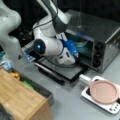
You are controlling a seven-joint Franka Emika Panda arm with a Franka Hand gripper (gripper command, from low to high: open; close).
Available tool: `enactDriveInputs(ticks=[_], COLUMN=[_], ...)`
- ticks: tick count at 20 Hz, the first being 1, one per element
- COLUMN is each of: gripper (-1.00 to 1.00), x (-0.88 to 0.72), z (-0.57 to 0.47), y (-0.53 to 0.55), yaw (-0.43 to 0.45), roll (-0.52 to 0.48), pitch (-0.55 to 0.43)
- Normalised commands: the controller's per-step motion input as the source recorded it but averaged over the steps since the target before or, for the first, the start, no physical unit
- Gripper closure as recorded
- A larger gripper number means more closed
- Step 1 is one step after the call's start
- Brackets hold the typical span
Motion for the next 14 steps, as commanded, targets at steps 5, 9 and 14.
enactDriveInputs(ticks=[5,9,14], gripper=[1.00,1.00,1.00], x=[0.18,0.18,0.18], z=[-0.06,-0.05,-0.03], y=[-0.03,-0.05,-0.09], yaw=[-0.043,-0.032,0.001], roll=[0.045,0.060,0.059], pitch=[-0.019,-0.006,-0.025])
